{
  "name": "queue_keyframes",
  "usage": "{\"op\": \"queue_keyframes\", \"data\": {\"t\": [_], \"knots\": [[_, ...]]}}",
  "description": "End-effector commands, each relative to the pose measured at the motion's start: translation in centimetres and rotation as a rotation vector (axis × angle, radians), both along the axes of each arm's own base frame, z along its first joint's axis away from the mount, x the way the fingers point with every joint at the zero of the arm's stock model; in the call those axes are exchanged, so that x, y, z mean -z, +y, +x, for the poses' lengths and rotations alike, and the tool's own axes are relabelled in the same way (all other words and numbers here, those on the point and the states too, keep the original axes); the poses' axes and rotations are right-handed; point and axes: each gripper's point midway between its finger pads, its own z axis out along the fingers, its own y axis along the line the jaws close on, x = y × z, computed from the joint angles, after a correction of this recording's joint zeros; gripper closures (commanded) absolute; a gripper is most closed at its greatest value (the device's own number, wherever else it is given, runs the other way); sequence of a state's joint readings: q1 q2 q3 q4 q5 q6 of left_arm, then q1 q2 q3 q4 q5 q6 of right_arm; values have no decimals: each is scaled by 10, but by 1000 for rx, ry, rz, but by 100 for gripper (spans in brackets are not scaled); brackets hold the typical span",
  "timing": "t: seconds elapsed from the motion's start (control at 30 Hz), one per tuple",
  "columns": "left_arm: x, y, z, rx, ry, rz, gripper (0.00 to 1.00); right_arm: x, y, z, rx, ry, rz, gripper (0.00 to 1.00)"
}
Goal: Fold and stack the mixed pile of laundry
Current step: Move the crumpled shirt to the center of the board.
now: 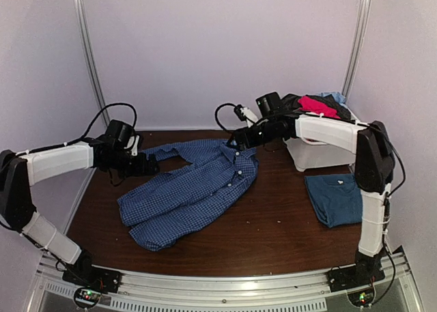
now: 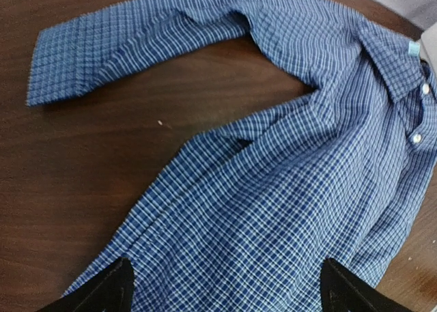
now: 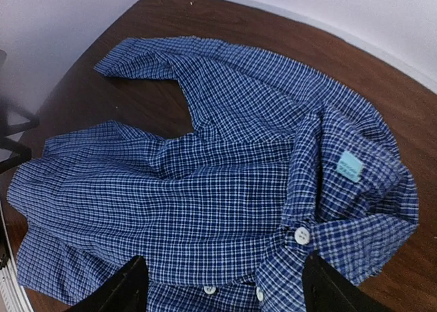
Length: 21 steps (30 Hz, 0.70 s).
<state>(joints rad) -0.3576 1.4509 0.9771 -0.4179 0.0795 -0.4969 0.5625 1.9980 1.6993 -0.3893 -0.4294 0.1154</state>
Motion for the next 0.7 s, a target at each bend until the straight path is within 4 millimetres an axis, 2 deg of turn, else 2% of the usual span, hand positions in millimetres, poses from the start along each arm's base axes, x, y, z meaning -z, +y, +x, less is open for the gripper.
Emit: {"op": "queue_keyframes", "data": {"t": [0.0, 0.07, 0.17, 0.27, 0.3, 0.33, 0.37, 0.5, 0.6, 0.67], "knots": [[31, -18, -12, 61, 82, 30, 5, 62, 27, -2, -82, 95, -102, 24], [40, -11, -9, 27, 92, 62, 6, 82, 25, 5, -61, 114, -138, 25], [34, 3, 10, -35, 53, 54, 7, 115, 11, 3, -30, 165, -209, 27], [24, 14, 42, -87, 11, 30, 7, 147, -6, -18, -19, 243, -245, 29], [16, 14, 59, -100, -15, 33, 7, 156, -8, -29, -26, 273, -241, 30], [20, 17, 68, -110, -9, 42, 6, 163, -11, -39, -31, 300, -229, 31], [13, 16, 87, -120, -32, 37, 5, 170, -13, -51, -30, 328, -214, 32], [25, 31, 142, -175, -26, 87, 2, 179, -11, -98, -62, 395, -146, 33], [42, 30, 176, -166, 0, 109, 2, 165, 4, -138, -136, 413, -71, 34], [54, 30, 192, -159, 21, 149, 2, 147, 14, -164, -209, 420, -16, 33]]}}
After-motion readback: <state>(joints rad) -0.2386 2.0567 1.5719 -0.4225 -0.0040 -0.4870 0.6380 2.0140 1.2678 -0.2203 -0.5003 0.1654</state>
